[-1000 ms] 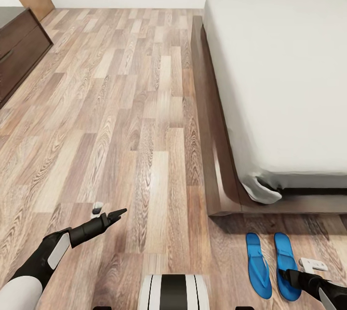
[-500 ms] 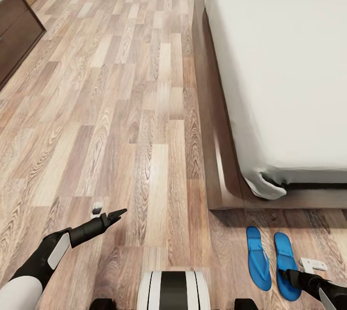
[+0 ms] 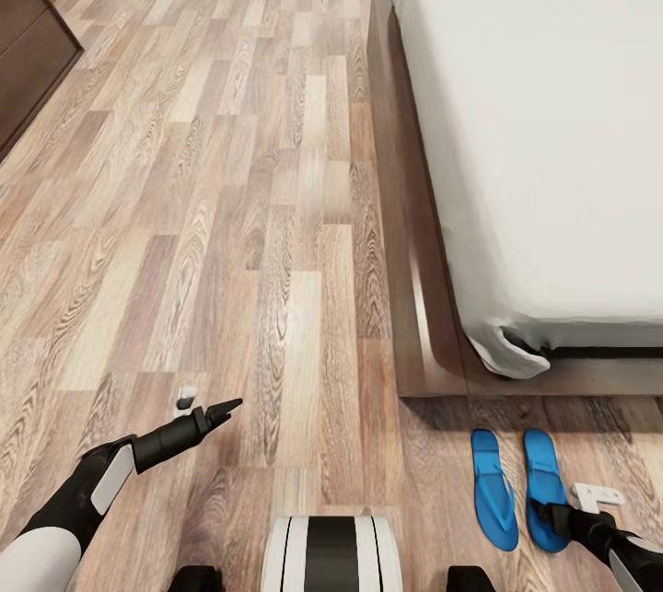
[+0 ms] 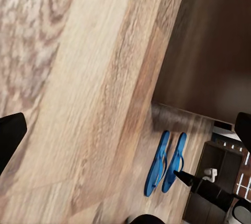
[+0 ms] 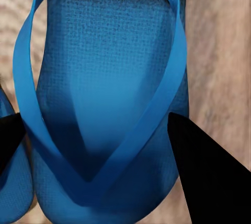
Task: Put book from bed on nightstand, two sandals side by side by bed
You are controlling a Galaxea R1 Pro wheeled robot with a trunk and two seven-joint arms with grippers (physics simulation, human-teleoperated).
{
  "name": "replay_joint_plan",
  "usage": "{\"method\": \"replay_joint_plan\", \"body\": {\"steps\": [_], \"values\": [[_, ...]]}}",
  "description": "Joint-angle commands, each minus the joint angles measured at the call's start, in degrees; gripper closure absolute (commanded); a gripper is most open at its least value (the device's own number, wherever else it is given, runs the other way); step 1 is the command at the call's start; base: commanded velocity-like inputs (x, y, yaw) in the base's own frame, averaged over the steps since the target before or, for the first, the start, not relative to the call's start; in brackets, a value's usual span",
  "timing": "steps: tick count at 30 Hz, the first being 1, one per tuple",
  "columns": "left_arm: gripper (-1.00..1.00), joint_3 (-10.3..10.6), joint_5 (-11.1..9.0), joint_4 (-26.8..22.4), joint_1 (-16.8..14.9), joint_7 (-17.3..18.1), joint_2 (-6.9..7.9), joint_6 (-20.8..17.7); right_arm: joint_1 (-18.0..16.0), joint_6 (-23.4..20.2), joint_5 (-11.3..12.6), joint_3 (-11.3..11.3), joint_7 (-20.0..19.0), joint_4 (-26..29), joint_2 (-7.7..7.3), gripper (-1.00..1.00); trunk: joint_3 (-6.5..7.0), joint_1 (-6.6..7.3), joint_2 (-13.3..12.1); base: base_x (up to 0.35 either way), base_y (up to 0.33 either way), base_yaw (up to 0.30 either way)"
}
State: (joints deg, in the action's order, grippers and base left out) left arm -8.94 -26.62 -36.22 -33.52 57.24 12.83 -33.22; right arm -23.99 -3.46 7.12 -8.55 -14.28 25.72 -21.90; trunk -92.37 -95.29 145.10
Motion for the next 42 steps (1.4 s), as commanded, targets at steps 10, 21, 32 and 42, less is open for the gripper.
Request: {"method": "replay_joint_plan", "body": {"steps": [10,21,32,42], "values": [[-1.0,-0.03,-0.27,0.01,0.0,0.06,0.0,-0.44,0.0,0.11,0.61,-0.24,-0.31,-0.04,0.02,1.0,-1.14,-0.12,0.08,0.0,0.0,0.0],[-1.0,-0.03,-0.27,0.01,-0.03,0.06,0.0,-0.44,0.0,0.12,0.61,-0.24,-0.23,-0.13,0.02,1.0,-3.57,-0.4,0.22,0.0,0.0,0.0],[-1.0,-0.03,-0.27,0.01,-0.04,0.07,0.0,-0.44,0.0,1.52,0.61,-0.31,-0.32,0.32,0.02,1.0,-3.8,-0.43,0.24,0.0,0.0,0.0],[-1.0,-0.03,-0.27,0.01,0.0,0.08,0.0,-0.44,0.0,3.18,0.61,-0.41,-0.49,0.38,-0.02,1.0,-3.8,-0.43,0.24,0.0,0.0,0.0]]}}
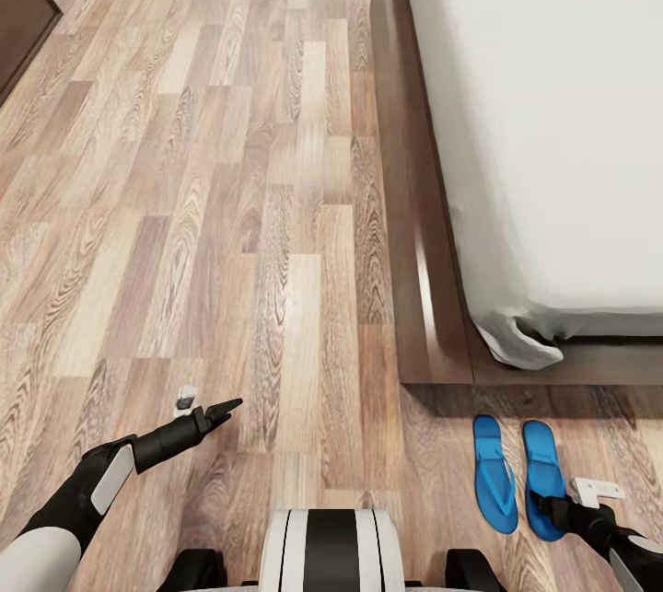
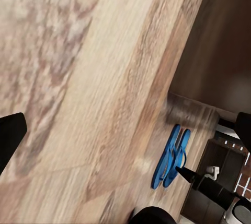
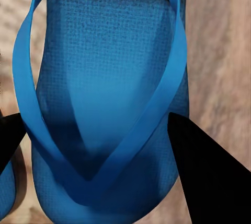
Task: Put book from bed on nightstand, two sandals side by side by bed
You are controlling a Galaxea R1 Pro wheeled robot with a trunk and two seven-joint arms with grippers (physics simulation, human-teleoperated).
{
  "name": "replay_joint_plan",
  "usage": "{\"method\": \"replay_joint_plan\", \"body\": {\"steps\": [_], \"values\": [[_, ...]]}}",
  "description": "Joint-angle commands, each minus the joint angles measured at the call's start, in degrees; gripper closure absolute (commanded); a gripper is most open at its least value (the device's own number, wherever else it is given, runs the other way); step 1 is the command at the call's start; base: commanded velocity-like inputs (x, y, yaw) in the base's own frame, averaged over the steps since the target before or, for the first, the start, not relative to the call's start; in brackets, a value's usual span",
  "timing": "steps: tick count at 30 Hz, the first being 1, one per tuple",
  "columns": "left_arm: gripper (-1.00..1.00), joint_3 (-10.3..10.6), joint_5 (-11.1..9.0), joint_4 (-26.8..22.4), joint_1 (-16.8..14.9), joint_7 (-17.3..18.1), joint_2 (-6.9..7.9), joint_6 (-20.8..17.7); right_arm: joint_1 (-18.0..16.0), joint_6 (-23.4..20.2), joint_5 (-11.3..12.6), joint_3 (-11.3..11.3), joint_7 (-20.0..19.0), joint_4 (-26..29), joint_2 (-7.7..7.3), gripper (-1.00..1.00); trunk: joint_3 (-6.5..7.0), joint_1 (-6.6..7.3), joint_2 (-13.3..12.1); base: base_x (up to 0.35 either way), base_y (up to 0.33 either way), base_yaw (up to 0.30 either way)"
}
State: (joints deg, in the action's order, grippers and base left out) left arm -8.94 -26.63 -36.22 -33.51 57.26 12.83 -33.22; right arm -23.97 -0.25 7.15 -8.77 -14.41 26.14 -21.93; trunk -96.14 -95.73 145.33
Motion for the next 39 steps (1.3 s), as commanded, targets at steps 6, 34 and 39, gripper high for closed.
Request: {"method": "replay_joint_plan", "body": {"steps": [6,34,39], "values": [[-1.0,-0.03,-0.27,0.01,-0.02,0.07,0.0,-0.44,-0.02,-0.04,0.58,-0.2,-0.36,-0.11,-0.02,1.0,-1.13,-0.12,0.08,0.0,0.0,0.0],[-1.0,-0.12,-0.27,0.01,-0.02,0.14,0.0,-0.44,-0.02,-0.19,0.76,-0.2,-0.1,-0.55,0.04,1.0,-2.24,-0.25,0.14,0.025,0.0,0.0],[-1.0,-0.09,-0.27,0.01,-0.03,0.14,0.0,-0.44,-0.02,-0.19,0.76,-0.2,-0.1,-0.56,0.03,1.0,-2.24,-0.25,0.14,0.0,0.0,0.0]]}}
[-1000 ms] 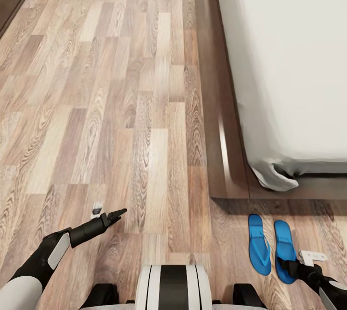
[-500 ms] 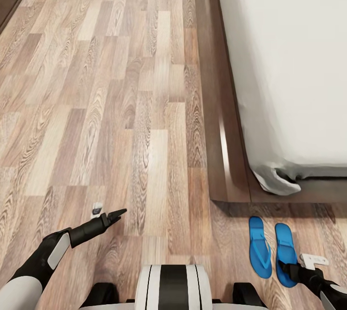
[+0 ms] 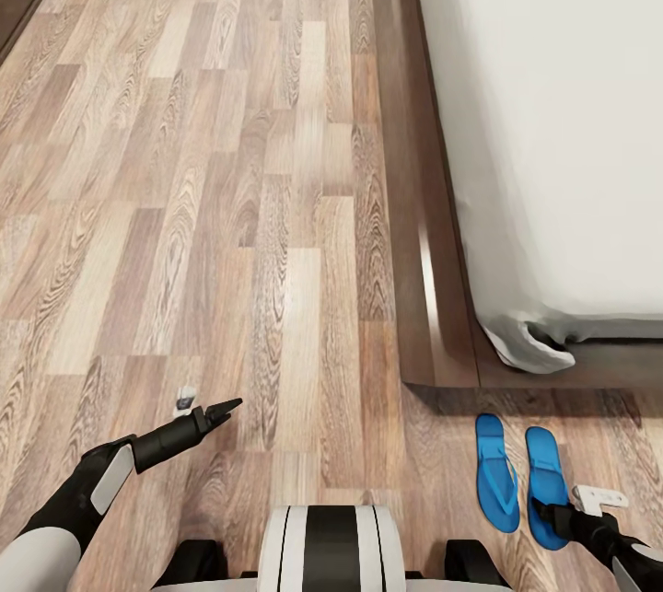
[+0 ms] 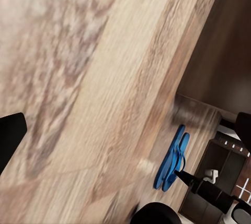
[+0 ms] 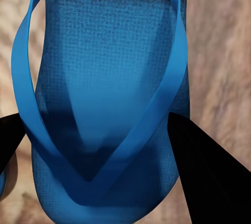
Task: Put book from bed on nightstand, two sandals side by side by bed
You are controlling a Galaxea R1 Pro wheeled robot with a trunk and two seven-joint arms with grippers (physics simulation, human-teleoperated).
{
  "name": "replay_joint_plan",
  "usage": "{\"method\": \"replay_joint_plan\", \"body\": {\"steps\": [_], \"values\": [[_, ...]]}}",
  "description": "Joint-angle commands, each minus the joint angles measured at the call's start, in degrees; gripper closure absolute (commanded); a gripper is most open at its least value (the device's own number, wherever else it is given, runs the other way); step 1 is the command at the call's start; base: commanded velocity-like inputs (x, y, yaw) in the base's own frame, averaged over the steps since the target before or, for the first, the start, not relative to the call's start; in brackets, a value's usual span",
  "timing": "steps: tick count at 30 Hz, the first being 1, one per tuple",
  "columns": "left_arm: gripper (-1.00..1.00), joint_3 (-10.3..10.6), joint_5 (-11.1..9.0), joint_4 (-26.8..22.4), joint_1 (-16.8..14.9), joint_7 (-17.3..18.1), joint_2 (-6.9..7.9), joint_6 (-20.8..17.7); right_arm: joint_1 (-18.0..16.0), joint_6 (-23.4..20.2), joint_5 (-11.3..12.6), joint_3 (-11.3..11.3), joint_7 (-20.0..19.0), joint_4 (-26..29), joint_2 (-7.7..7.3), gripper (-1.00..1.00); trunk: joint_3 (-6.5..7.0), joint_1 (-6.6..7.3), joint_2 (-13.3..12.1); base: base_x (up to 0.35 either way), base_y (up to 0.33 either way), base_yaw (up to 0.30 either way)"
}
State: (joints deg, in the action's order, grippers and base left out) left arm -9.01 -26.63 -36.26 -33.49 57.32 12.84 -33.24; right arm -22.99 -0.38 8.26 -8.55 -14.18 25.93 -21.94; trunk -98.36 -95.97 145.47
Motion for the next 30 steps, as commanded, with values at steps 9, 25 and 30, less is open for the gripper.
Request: {"method": "replay_joint_plan", "body": {"steps": [9,25,30], "values": [[-1.0,0.05,-0.26,0.05,-0.05,0.03,-0.01,-0.42,-1.0,-0.06,-0.35,-0.41,-0.35,-0.31,0.05,1.0,0.65,0.06,-0.04,0.0,0.0,0.0],[-1.0,0.03,-0.26,0.05,-0.02,0.07,-0.01,-0.42,-1.0,-0.06,-0.35,-0.41,-0.34,-0.33,0.02,1.0,0.65,0.06,-0.04,0.0,0.0,0.0],[-1.0,0.04,-0.26,0.05,-0.02,0.05,-0.01,-0.42,-1.0,-0.04,-0.33,-0.41,-0.4,-0.23,0.03,1.0,0.65,0.06,-0.04,0.0,0.0,0.0]]}}
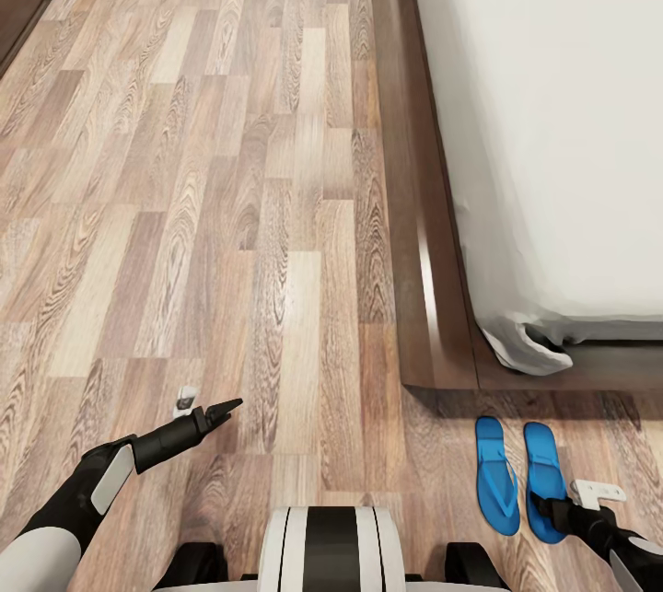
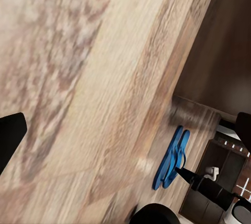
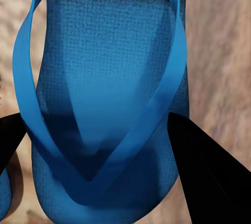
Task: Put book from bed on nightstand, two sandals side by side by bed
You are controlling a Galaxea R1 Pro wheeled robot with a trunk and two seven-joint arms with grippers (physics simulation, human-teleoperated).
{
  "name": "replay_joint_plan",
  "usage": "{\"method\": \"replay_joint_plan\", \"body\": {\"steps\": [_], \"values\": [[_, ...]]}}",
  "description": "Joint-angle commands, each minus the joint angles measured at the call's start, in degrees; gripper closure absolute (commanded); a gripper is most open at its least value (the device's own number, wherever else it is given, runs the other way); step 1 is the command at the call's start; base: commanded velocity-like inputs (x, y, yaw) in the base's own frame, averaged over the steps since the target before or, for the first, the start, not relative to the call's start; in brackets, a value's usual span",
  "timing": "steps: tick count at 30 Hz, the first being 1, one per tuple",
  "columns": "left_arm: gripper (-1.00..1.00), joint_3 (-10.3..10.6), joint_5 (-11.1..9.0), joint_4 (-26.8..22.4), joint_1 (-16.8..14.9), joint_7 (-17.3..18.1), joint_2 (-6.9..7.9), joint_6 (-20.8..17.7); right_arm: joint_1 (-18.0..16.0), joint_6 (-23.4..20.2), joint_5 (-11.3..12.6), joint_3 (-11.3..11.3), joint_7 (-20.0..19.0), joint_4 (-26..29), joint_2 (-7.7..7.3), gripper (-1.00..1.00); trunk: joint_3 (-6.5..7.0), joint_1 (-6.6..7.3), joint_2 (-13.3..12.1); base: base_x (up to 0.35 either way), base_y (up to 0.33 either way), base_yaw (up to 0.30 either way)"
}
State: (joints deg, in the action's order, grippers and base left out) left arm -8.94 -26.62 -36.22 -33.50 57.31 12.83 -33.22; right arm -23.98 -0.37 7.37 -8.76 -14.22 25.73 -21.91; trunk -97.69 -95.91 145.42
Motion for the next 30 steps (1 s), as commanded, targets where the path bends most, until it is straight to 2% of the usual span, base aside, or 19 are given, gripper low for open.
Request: {"method": "replay_joint_plan", "body": {"steps": [1,24,25,30], "values": [[-1.0,-0.04,-0.27,0.01,-0.04,0.07,0.0,-0.44,-0.02,-0.05,0.55,-0.2,-0.36,0.01,0.02,1.0,-0.03,0.01,0.01,0.0,0.0,0.0],[-1.0,-0.03,-0.27,0.01,-0.04,0.06,0.0,-0.44,-0.02,0.02,0.54,-0.2,-0.38,0.28,0.01,1.0,-0.03,0.01,0.01,0.0,0.0,0.0],[-1.0,-0.03,-0.27,0.01,-0.03,0.07,0.0,-0.44,-0.02,0.02,0.54,-0.2,-0.38,0.28,0.01,-1.0,-0.03,0.01,0.01,0.0,0.0,0.0],[-1.0,-0.02,-0.27,0.01,-0.03,0.06,0.0,-0.44,-0.02,0.02,0.54,-0.22,-0.38,0.27,-0.01,-1.0,-0.03,0.01,0.01,0.0,0.0,0.0]]}}
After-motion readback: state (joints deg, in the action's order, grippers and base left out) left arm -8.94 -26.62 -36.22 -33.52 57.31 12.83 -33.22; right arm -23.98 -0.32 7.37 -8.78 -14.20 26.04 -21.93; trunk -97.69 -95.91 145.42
